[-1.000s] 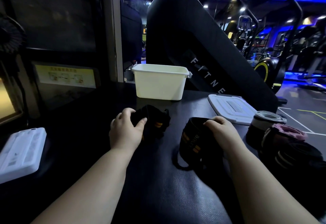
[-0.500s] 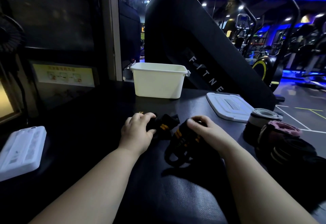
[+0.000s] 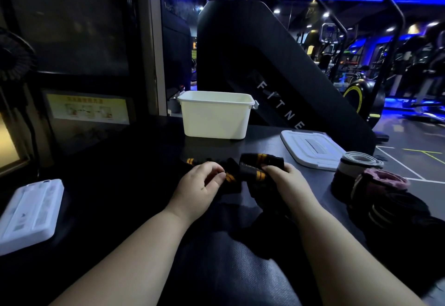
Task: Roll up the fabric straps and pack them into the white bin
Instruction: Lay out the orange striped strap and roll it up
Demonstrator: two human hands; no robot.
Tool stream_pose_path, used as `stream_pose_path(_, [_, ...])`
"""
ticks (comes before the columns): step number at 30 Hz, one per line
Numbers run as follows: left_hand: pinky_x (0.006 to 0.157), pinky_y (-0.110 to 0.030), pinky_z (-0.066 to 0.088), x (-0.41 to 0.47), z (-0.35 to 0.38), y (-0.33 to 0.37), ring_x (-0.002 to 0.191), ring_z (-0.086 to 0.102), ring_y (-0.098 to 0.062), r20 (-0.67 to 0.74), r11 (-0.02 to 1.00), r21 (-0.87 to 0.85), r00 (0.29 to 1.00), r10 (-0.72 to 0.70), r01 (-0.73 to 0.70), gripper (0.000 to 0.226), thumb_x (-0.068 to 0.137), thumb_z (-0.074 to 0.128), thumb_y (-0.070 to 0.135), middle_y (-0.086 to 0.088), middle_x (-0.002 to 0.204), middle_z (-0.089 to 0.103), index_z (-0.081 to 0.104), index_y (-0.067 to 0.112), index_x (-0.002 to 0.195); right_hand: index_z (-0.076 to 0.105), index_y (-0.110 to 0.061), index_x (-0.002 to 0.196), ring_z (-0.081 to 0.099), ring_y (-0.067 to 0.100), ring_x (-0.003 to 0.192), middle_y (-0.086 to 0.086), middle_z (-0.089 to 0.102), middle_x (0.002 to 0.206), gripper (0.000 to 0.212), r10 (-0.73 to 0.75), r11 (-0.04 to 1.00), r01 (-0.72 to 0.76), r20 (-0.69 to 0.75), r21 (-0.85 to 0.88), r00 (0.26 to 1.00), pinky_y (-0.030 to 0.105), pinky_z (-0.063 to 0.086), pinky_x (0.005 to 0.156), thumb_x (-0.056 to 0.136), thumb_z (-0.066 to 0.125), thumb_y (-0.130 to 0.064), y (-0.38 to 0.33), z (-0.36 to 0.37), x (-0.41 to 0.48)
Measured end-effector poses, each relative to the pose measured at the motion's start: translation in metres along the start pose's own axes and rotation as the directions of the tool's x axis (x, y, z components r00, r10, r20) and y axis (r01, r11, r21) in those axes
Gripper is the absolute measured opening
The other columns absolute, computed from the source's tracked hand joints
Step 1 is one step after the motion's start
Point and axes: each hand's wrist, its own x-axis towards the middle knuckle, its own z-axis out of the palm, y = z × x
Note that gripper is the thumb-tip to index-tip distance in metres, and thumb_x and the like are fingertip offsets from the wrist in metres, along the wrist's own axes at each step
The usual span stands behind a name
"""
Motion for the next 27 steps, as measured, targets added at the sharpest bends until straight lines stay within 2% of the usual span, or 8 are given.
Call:
stream_pose_path(4, [0.085, -0.01, 0.04, -0.007, 0.0, 0.019, 0.103, 0.057, -0.004, 0.209, 0.976, -0.15, 0.97, -0.122, 0.155, 0.036, 0.093, 0.047, 0.048, 0.012, 0.104, 0.062, 0.063, 0.025, 0.114, 0.066, -0.015, 0.083, 0.064, 0.028, 0.071, 0.008, 0.068, 0.075, 0.015, 0.026, 0.987, -0.023, -0.017, 0.156, 1.0, 0.04, 0.051, 0.066, 0.084, 0.067, -0.031, 0.001, 0.01, -0.005])
stream_pose_path(8, [0.085, -0.013, 0.038, -0.016, 0.007, 0.04, 0.103, 0.055, 0.0, 0.338, 0.926, -0.222, 0.915, -0.22, 0.305, 0.038, 0.09, 0.044, 0.058, 0.017, 0.105, 0.059, 0.054, 0.031, 0.115, 0.067, -0.017, 0.092, 0.07, 0.026, 0.088, 0.006, 0.073, 0.087, 0.039, 0.044, 0.991, -0.03, -0.107, 0.133, 0.993, 0.049, 0.056, 0.086, 0.068, 0.068, -0.048, -0.001, 0.024, -0.011])
stream_pose_path(13, [0.091, -0.033, 0.053, -0.018, 0.006, 0.061, 0.1, 0.065, -0.015, 0.389, 0.665, -0.493, 0.826, -0.407, 0.561, 0.033, 0.096, 0.05, 0.047, -0.003, 0.107, 0.068, 0.058, 0.019, 0.112, 0.047, -0.02, 0.109, 0.055, 0.019, 0.094, 0.001, 0.059, 0.104, 0.03, -0.029, 0.989, 0.0, -0.192, -0.146, 0.981, 0.033, 0.045, 0.085, 0.09, 0.061, -0.038, -0.017, 0.017, -0.03])
stream_pose_path(15, [0.082, -0.036, 0.054, -0.022, 0.005, 0.069, 0.095, 0.066, -0.023, 0.418, 0.562, -0.576, 0.805, -0.421, 0.593, 0.03, 0.099, 0.052, 0.035, -0.011, 0.104, 0.068, 0.057, 0.01, 0.113, 0.045, -0.023, 0.116, 0.053, 0.018, 0.095, -0.002, 0.056, 0.108, 0.031, -0.07, 0.976, 0.036, -0.153, -0.216, 0.986, 0.03, 0.04, 0.082, 0.094, 0.055, -0.042, -0.018, 0.013, -0.044])
stream_pose_path(19, [0.07, -0.035, 0.052, -0.031, 0.004, 0.076, 0.085, 0.064, -0.025, 0.369, 0.652, -0.485, 0.812, -0.452, 0.583, 0.021, 0.099, 0.053, 0.031, -0.013, 0.094, 0.066, 0.058, 0.011, 0.106, 0.047, -0.041, 0.118, 0.056, 0.016, 0.103, -0.005, 0.052, 0.112, 0.028, -0.275, 0.919, 0.228, -0.109, -0.323, 0.955, 0.033, 0.043, 0.091, 0.093, 0.05, -0.052, -0.015, 0.007, -0.078])
stream_pose_path(21, [0.068, -0.033, 0.052, -0.035, 0.004, 0.078, 0.082, 0.064, -0.021, 0.329, 0.72, -0.422, 0.833, -0.446, 0.552, 0.013, 0.098, 0.054, 0.029, -0.008, 0.091, 0.066, 0.058, 0.017, 0.098, 0.053, -0.043, 0.111, 0.051, 0.006, 0.104, -0.012, 0.046, 0.109, 0.025, -0.376, 0.869, 0.345, -0.019, -0.356, 0.927, 0.024, 0.038, 0.09, 0.089, 0.059, -0.052, -0.016, 0.003, -0.091])
stream_pose_path(24, [0.08, -0.037, 0.053, -0.039, 0.002, 0.079, 0.09, 0.065, -0.02, 0.25, 0.847, -0.265, 0.881, -0.402, 0.461, 0.009, 0.094, 0.057, 0.032, -0.003, 0.093, 0.069, 0.061, 0.025, 0.092, 0.06, -0.034, 0.101, 0.051, 0.001, 0.092, -0.017, 0.052, 0.097, 0.023, -0.376, 0.824, 0.343, 0.018, -0.451, 0.927, 0.009, 0.033, 0.073, 0.082, 0.07, -0.043, -0.019, 0.0, -0.102])
stream_pose_path(27, [0.072, -0.031, 0.048, -0.042, -0.005, 0.081, 0.087, 0.064, -0.018, 0.218, 0.902, -0.173, 0.908, -0.358, 0.397, 0.019, 0.091, 0.062, 0.042, 0.0, 0.089, 0.069, 0.065, 0.023, 0.086, 0.061, -0.023, 0.089, 0.053, 0.01, 0.082, -0.011, 0.058, 0.081, 0.011, -0.351, 0.866, 0.278, -0.111, -0.416, 0.93, 0.018, 0.031, 0.061, 0.089, 0.065, -0.033, -0.019, -0.008, -0.106])
